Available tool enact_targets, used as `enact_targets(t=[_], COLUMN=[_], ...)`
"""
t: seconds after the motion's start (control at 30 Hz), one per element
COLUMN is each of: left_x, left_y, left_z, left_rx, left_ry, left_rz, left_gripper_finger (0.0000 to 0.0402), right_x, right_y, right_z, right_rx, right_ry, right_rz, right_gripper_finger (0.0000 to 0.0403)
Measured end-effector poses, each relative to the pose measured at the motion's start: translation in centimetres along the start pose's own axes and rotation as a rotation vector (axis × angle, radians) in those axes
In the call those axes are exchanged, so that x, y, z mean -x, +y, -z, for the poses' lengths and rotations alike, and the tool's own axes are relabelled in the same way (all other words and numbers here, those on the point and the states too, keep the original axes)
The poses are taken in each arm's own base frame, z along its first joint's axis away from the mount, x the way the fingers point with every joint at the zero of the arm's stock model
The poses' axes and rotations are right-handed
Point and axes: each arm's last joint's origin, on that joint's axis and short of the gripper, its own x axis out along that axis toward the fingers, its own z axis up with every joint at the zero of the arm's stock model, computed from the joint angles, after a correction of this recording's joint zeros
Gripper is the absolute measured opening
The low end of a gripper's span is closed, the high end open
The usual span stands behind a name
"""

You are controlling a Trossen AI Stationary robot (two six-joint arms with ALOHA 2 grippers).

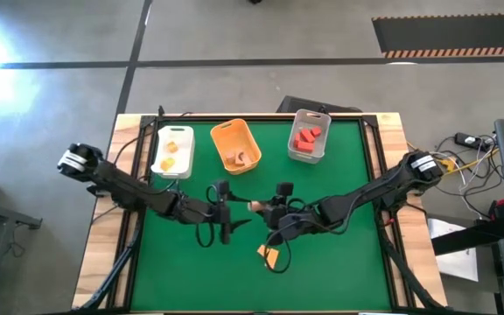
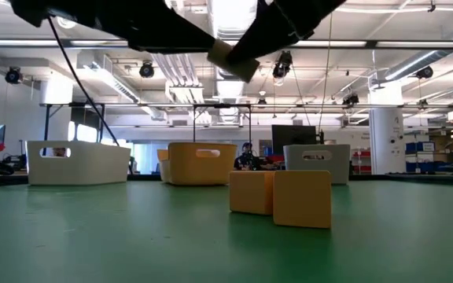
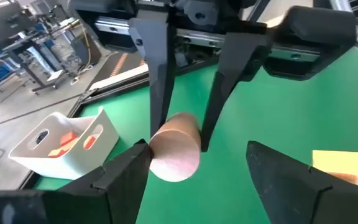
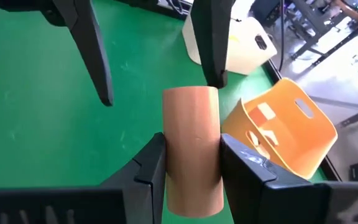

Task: Sort & place blocks by color
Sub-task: Put the brown block into the yellow bin

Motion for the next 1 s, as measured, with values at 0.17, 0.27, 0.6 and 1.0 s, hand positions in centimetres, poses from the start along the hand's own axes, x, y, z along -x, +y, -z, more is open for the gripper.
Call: enact_targets(t=[0.17, 0.27, 0.6, 1.0], left_x=[-0.5, -0.6, -0.8, -0.8], left_y=[0.6, 0.9, 1.4, 1.3], left_z=[0.1, 0.1, 0.2, 0.2], left_rx=[0.014, 0.018, 0.024, 0.023], left_ry=[-0.008, -0.006, -0.011, -0.01], left_rz=[-0.03, -0.046, -0.035, -0.017], left_gripper_finger=[0.0251, 0.0251, 0.0249, 0.0127], right_x=[-0.2, -0.3, -0.3, -0.3], right_y=[0.1, 0.2, 0.1, 0.1], right_z=[0.1, 0.3, 0.0, 0.0], right_rx=[-0.028, -0.027, -0.033, -0.038], right_ry=[-0.021, -0.014, -0.031, -0.029], right_rz=[-0.013, -0.011, -0.009, -0.002], right_gripper_finger=[0.0106, 0.0106, 0.0106, 0.0106])
